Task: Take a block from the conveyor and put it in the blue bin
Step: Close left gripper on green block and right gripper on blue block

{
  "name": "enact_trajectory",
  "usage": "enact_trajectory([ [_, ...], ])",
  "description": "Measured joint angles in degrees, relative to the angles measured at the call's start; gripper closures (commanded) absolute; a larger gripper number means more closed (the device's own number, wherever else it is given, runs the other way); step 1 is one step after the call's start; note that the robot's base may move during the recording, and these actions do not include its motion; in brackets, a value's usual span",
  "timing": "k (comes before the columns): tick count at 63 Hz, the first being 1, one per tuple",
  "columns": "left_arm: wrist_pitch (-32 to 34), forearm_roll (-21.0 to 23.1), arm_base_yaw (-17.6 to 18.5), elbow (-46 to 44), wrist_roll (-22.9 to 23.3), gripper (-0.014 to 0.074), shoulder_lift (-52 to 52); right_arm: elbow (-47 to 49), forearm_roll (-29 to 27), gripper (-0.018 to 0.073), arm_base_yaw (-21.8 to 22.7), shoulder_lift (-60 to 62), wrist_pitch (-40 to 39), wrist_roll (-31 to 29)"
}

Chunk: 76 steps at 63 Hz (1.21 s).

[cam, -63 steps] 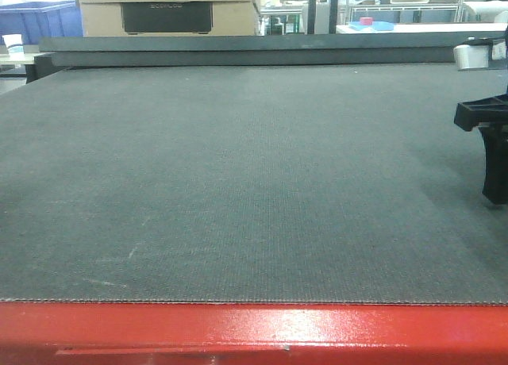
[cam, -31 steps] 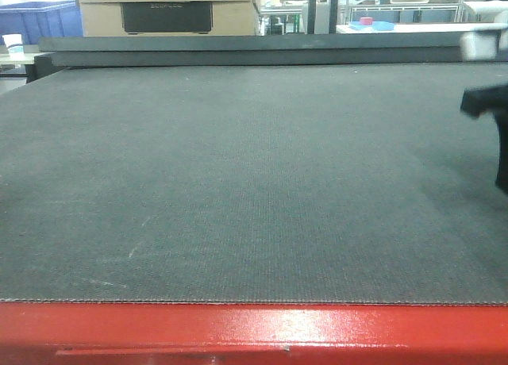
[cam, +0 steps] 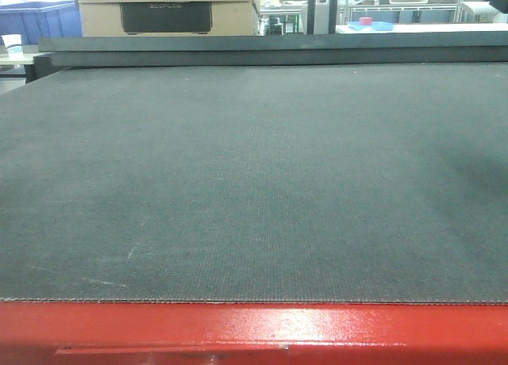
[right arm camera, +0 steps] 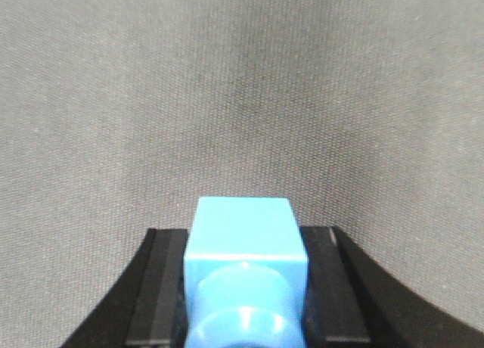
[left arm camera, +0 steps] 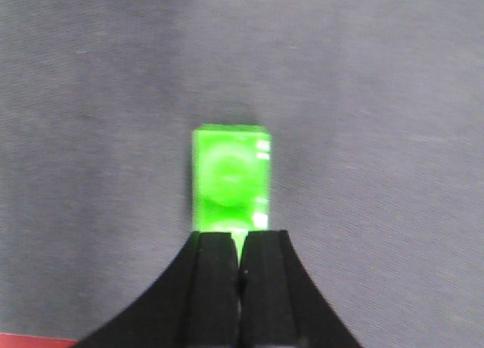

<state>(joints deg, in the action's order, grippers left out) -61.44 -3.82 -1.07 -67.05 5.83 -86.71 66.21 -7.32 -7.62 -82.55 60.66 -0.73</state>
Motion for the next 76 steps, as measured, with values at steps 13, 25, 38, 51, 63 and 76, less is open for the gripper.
enact_trajectory([
  [13,0.7,1.5,-0.8,0.1,-2.3,0.0192,-0.5,-0.5,0.0,0.0721,0.0,0.0,-1.9,0.0],
  [25,1.9,2.2,-0.8,1.1,-2.9,0.0194,-3.1,-0.5,0.0,0.0721,0.0,0.0,-2.3,0.1],
  [38,2.4,2.2,-0.8,1.1,-3.4,0.0194,-7.3,-0.5,-0.1,0.0721,0.0,0.0,-2.3,0.1],
  [51,4.0,2.2,-0.8,1.2,-3.9,0.0194,-10.8,-0.5,-0.1,0.0721,0.0,0.0,-2.4,0.1],
  [63,5.1,2.2,-0.8,2.5,-4.0,0.0195,-11.5,-0.5,-0.1,0.0721,0.0,0.0,-2.6,0.0],
  [76,5.4,2.2,-0.8,3.4,-4.1,0.0195,-11.6,-0.5,-0.1,0.0721,0.0,0.0,-2.6,0.0],
])
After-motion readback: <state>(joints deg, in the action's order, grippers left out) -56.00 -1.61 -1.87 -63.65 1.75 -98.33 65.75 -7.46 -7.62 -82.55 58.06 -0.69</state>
